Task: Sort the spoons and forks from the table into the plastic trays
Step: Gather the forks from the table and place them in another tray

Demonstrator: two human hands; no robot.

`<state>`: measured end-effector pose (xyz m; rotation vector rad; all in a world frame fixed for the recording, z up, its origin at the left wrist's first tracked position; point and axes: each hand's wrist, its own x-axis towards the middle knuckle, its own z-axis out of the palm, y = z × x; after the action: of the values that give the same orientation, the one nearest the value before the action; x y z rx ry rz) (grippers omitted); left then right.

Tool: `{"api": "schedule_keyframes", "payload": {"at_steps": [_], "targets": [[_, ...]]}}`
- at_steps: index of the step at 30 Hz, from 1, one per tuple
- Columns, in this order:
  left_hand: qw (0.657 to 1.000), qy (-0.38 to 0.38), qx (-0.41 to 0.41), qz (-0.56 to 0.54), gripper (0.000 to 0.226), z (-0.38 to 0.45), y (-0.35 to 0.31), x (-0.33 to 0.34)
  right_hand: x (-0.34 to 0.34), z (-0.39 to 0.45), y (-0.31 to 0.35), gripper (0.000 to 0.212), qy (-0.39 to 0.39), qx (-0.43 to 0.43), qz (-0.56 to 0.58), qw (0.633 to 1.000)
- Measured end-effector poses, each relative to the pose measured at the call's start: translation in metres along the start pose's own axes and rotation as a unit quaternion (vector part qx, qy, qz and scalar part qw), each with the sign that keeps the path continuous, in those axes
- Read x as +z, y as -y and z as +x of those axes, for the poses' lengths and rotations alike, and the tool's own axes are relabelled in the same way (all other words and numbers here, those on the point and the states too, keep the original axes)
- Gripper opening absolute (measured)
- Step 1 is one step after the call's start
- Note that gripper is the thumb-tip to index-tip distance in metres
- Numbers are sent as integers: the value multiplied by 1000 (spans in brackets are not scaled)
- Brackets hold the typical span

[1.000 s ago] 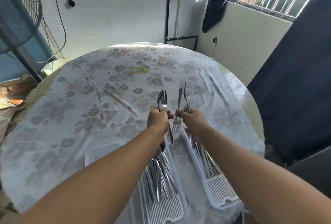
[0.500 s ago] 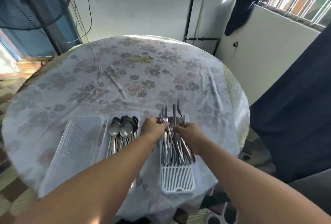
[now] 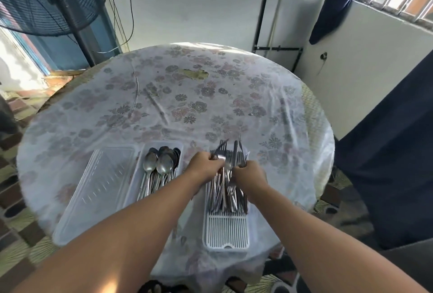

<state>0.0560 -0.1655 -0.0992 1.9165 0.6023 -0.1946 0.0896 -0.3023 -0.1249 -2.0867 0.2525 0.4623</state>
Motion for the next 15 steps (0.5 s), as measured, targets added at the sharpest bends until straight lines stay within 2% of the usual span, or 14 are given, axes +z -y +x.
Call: {"api": "schedule_keyframes", "payload": {"at_steps": [4, 8, 12, 15], "targets": [[999, -20, 12, 35, 17, 1, 4, -13, 0, -4, 7, 20, -8, -22, 0, 1000], [993, -5, 6, 117, 12, 2, 9, 1, -5, -7, 11, 19, -34, -33, -9, 999], [974, -61, 7, 217, 34, 1, 1, 20, -7, -6, 7, 25, -23, -31, -14, 999], [970, -79, 10, 231, 48, -4, -4, 29, -8, -8, 4, 28, -22, -35, -20, 999]]}}
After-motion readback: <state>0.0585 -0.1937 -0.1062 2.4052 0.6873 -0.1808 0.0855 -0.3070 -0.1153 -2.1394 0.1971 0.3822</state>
